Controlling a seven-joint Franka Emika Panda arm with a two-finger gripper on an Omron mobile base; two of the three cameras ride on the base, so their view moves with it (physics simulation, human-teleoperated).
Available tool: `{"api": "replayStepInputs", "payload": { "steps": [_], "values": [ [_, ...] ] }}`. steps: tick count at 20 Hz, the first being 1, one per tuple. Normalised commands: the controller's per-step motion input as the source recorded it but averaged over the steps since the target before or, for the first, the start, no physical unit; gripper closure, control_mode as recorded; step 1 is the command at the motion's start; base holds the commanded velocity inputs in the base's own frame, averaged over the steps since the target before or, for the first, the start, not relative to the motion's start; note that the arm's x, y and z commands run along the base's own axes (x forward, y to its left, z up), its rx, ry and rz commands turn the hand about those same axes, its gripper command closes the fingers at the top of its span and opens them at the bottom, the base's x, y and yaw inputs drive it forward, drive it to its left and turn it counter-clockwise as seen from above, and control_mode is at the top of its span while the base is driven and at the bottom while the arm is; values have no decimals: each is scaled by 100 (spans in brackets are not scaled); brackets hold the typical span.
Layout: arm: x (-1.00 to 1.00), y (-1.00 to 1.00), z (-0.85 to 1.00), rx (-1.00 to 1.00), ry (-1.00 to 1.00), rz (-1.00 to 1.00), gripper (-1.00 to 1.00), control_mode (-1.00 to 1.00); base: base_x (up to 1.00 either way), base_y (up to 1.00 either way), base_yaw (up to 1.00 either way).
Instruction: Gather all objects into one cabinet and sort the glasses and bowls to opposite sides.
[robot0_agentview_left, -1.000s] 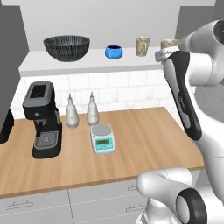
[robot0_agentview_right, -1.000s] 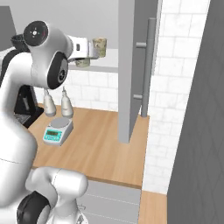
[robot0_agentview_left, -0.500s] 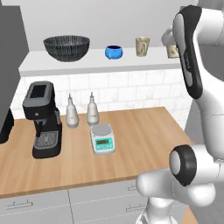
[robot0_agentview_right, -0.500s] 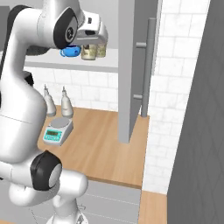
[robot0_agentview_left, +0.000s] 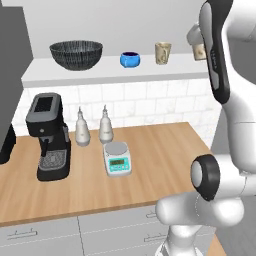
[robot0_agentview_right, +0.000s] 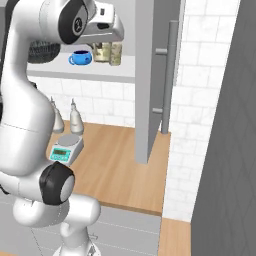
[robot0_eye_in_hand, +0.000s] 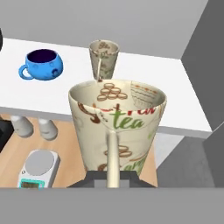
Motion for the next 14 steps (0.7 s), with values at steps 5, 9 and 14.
{"api": "replayStepInputs", "payload": {
  "steps": [5,9,14],
  "values": [
    [0,0,-6,-8,-15,0,100,-100,0,0,0],
    [11,0,-8,0,0,0,100,-100,0,0,0],
    [48,0,-40,6,4,-8,100,-100,0,0,0]
  ]
}}
